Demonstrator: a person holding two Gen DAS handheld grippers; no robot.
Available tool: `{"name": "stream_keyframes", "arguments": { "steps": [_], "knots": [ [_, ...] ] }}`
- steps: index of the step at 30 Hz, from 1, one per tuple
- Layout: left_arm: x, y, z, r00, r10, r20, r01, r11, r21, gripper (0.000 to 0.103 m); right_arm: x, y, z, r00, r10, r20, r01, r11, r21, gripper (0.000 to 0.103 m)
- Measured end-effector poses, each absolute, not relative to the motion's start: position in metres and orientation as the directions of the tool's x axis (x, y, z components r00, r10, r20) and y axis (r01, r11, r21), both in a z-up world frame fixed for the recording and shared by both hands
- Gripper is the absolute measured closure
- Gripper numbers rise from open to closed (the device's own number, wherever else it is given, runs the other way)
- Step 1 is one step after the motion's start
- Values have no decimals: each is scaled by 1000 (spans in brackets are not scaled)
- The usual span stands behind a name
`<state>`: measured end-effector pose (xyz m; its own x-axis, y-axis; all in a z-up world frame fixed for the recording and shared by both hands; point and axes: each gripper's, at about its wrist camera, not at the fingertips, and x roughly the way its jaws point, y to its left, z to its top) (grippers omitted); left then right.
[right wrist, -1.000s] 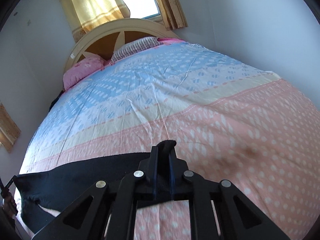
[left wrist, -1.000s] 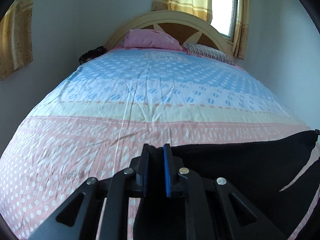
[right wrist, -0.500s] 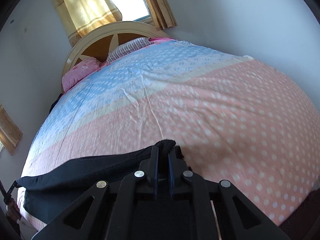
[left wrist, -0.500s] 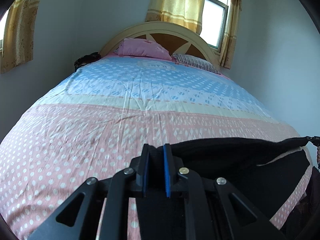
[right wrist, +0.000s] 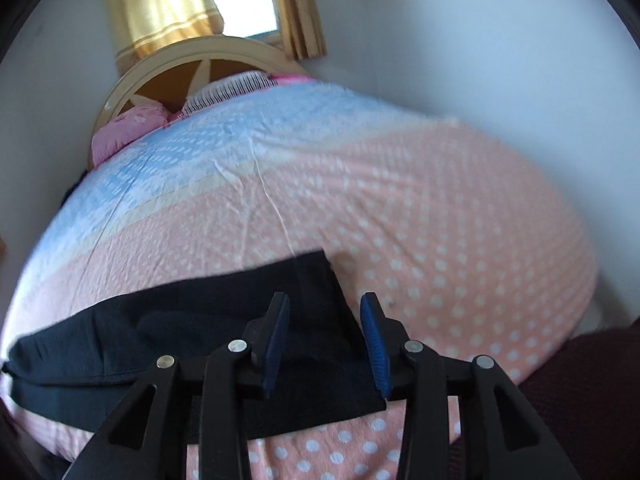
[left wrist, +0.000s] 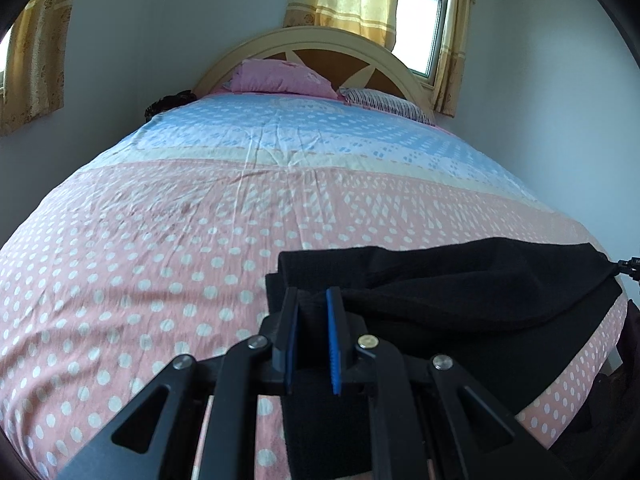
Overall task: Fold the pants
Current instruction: 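Lift the held pants end with both tools and fold it over the pants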
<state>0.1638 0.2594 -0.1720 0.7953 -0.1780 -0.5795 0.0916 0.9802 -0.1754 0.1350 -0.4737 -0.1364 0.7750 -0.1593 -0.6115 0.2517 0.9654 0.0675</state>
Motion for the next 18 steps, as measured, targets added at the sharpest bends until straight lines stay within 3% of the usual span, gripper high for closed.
{"name": "stream_keyframes", "arguments": {
  "steps": [4, 10, 13, 18],
  "knots": [
    [160, 255, -173, 803, -159, -574, 98, 986, -136, 89, 133, -391, -118, 806, -59, -590, 38, 998, -47, 64],
    [156, 255, -176, 810, -150, -567, 110, 988, -104, 89, 146, -239, -163, 720, 117, -684, -367, 901, -232, 64],
    [152, 253, -174, 814, -124, -568, 118, 992, -47, 82, 148, -196, -184, 691, 153, -707, -468, 839, -276, 64],
    [135, 239, -170, 829, -73, -554, 197, 966, 168, 77, 159, -162, -203, 672, 151, -725, -519, 795, -315, 64]
  ]
}}
